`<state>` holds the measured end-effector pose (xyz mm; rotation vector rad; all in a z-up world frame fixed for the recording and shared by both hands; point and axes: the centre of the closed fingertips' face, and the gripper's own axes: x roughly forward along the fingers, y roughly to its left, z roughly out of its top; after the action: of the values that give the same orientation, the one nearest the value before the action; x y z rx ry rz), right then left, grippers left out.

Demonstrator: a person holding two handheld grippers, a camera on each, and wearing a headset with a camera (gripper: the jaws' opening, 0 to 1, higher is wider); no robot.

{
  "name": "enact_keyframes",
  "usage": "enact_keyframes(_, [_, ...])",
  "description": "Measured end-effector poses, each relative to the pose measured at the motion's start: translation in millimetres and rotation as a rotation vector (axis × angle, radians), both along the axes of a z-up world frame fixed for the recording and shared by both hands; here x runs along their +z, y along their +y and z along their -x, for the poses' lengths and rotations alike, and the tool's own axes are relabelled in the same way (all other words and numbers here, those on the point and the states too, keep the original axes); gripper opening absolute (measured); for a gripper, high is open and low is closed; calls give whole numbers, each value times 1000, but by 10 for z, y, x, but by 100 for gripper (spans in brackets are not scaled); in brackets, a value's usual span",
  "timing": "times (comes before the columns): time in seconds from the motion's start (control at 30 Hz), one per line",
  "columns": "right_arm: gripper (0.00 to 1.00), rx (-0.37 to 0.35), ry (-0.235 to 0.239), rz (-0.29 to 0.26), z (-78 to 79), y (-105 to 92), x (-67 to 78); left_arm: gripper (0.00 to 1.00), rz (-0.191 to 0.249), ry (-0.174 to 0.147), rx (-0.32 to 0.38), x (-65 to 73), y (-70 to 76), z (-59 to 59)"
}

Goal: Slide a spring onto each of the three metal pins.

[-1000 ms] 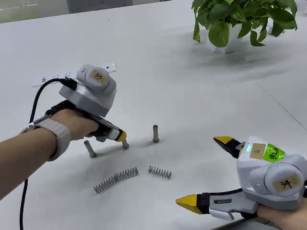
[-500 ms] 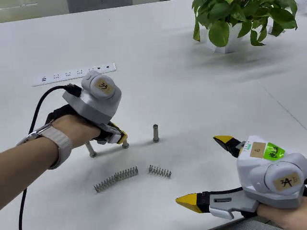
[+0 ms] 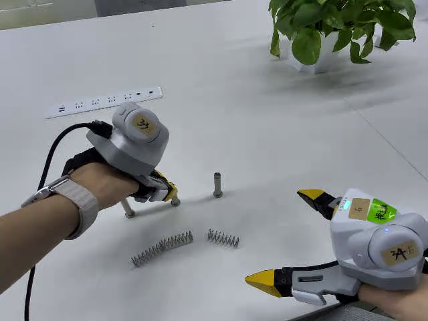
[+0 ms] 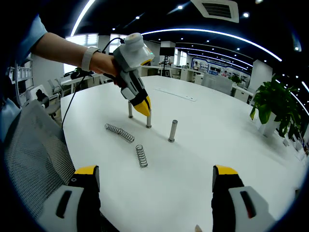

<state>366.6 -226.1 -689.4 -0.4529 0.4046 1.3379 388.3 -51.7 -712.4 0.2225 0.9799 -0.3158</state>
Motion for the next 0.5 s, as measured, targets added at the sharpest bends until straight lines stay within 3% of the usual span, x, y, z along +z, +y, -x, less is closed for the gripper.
enact_keyframes(0.5, [98, -2, 2, 0, -11, -4, -18, 10, -7, -8, -4, 16, -34, 46])
